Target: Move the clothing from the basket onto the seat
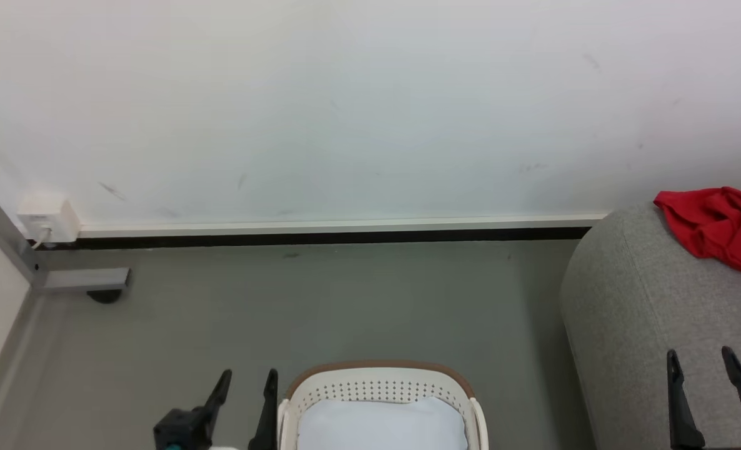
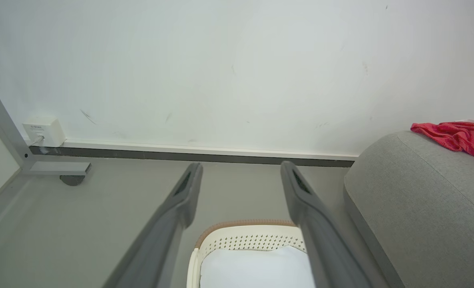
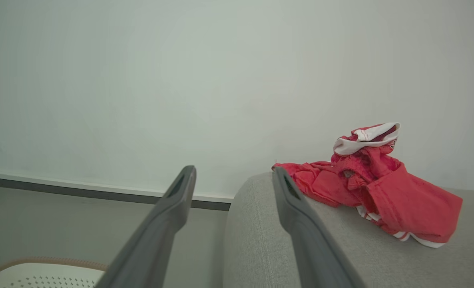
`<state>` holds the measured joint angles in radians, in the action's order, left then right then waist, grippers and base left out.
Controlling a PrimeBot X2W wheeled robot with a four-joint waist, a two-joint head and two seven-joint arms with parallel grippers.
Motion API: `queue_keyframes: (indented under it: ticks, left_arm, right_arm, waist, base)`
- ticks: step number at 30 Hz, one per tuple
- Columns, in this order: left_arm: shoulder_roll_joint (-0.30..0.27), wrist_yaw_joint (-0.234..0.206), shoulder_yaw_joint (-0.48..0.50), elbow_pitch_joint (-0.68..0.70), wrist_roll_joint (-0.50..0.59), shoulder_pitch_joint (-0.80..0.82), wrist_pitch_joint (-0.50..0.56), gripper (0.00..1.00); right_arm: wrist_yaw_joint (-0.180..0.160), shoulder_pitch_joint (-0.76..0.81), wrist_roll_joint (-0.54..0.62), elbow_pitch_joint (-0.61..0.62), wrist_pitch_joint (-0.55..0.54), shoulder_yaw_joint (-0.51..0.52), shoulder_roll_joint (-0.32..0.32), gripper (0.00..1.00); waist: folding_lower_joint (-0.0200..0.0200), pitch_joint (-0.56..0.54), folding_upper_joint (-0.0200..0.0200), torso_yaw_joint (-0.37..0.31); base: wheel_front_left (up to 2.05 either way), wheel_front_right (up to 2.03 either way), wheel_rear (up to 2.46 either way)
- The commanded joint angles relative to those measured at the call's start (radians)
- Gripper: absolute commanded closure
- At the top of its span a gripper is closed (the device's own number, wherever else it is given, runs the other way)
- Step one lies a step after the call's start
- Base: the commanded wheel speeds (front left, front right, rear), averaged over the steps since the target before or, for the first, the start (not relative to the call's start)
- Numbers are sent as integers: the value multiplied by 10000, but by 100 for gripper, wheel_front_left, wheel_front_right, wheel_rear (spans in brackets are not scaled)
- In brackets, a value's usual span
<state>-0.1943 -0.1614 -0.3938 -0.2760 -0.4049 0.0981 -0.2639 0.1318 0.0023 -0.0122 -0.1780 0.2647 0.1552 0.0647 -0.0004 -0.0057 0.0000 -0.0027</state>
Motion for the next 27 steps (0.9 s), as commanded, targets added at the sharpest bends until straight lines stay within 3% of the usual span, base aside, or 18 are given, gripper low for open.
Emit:
queue_keyframes:
  ticks: [1, 15, 25, 26, 27]
  left_arm:
    - [76, 85, 195, 45, 184, -231, -5, 0]
    - [1024, 1462, 2120, 67, 1373, -1522, -7, 0]
    - [1360, 1957, 2761, 9, 1884, -1597, -7, 0]
    - [1371, 1970, 2749, 14, 1868, -1467, 0, 100]
    - [1381, 1971, 2754, -44, 1861, -1469, 4, 100]
  right_arm:
    - [-23, 207, 82, -45, -8, -33, 14, 0]
    - [-23, 789, -9, -652, -8, -543, -136, 0]
    - [-23, 684, -127, -889, -8, -691, -137, 0]
    - [0, 658, -82, -862, 0, -694, -140, 100]
    - [2, 654, -89, -919, -1, -703, -151, 100]
  waist:
    - [4, -166, 0, 157]
    - [4, -686, 0, 334]
    - [4, -720, 0, 506]
    - [4, -720, 0, 509]
    - [4, -719, 0, 518]
  base:
    - [0, 0, 0]
    - [0, 0, 0]
    - [0, 0, 0]
    - [0, 0, 0]
    - [0, 0, 0]
